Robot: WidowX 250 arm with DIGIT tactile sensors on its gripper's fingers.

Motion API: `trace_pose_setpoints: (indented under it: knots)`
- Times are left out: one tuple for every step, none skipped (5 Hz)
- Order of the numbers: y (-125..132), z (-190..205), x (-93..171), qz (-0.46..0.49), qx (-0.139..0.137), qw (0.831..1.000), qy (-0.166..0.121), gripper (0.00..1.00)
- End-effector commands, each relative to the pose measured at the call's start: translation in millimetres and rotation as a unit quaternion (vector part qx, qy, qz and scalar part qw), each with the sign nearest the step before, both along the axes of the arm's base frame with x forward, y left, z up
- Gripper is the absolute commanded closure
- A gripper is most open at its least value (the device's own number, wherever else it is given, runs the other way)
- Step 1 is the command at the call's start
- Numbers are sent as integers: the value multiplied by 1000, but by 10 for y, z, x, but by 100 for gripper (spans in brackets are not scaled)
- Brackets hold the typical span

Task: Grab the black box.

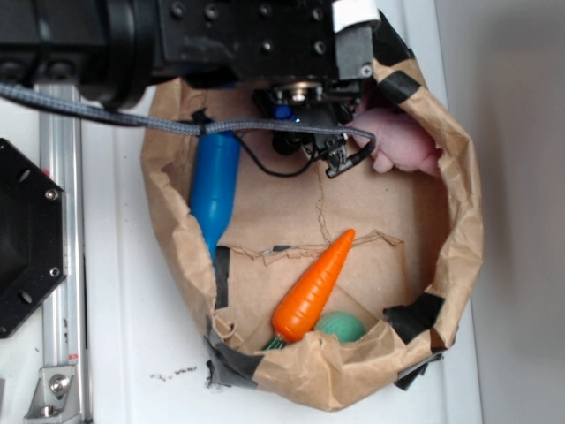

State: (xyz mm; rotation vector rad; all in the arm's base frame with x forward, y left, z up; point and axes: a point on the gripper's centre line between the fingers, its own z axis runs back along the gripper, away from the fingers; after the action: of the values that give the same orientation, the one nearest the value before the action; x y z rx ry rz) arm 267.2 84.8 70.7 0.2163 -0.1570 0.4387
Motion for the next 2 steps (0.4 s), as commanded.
trace_pose_setpoints:
  knots:
    - [171,88,-83,6,7,1000,-9,0]
    - [170,4,-84,1,9,1000,-4,0]
